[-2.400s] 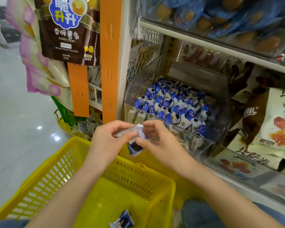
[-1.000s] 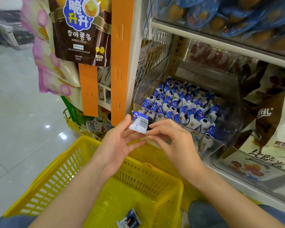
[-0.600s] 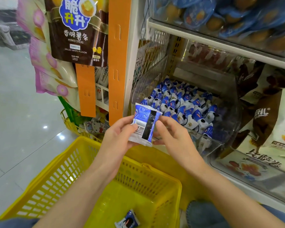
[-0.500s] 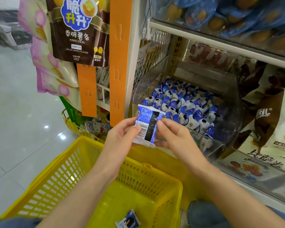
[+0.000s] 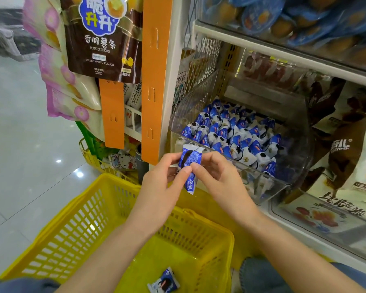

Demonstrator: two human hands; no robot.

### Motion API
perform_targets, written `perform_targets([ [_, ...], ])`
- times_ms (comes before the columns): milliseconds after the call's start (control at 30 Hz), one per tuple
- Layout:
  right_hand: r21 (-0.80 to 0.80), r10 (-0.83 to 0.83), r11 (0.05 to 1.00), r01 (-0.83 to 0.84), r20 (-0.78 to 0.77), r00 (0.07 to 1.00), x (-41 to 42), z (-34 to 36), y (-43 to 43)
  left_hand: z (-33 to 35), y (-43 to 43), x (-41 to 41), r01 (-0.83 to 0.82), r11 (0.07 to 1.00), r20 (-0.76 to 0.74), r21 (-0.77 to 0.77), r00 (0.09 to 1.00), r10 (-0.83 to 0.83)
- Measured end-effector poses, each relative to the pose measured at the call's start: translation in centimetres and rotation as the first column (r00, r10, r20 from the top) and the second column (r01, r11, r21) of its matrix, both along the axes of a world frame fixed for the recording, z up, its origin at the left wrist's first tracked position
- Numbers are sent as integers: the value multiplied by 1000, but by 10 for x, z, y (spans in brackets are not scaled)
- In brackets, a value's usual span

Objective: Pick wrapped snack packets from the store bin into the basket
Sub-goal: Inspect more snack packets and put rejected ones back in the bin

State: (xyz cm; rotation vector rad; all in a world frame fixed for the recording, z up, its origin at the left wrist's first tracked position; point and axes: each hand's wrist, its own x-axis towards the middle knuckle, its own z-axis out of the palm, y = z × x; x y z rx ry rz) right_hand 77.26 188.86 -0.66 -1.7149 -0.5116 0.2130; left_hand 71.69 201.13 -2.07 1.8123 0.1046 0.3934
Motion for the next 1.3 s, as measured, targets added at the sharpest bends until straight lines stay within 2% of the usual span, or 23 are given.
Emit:
perform_targets([
  [133,-32,9,999,-9,0,1000,2,-5,1,-4,3,0,-65,981,35,185,998,59],
  [367,-56,-1,998,0,-24,1000,6,-8,3,-10,7,8,-143,964,28,224,990,141],
  [467,-25,17,1000,-19,-86,996,7,-8,4,-11,7,10,-110,986,-26,128,993,114],
  [567,60,118,992,-110,-161,980,8,-4,2,-3,7,12,-29,976,-160,-217,987,-6],
  [600,68,142,989,-133,-166,976,8,-3,1,0,8,11,-6,956,-194,-293,980,-53],
  [667,5,118,993,-119,-154,981,8,-2,-2,2,9,9,51,936,-242,-348,960,-142],
  [767,-100,35,994,-45,-101,994,5,-2,-2,5,4,2,143,918,-211,-369,950,-232],
  [867,-144,53,988,-62,-65,996,5,3,-4,10,3,0,175,895,-198,-411,941,-275],
  [1000,-42,76,996,-82,-128,989,10,18,-16,10,6,2,244,837,-207,-490,900,-383],
  [1133,55,-31,998,37,-99,995,10,26,-26,10,1,10,280,881,-202,-382,905,-375],
  [1233,54,-131,990,130,13,991,12,34,-30,14,-5,21,242,933,-137,-265,949,-285],
  [1300,24,-152,988,151,87,985,17,42,-32,17,-10,30,243,934,-79,-263,959,-272],
])
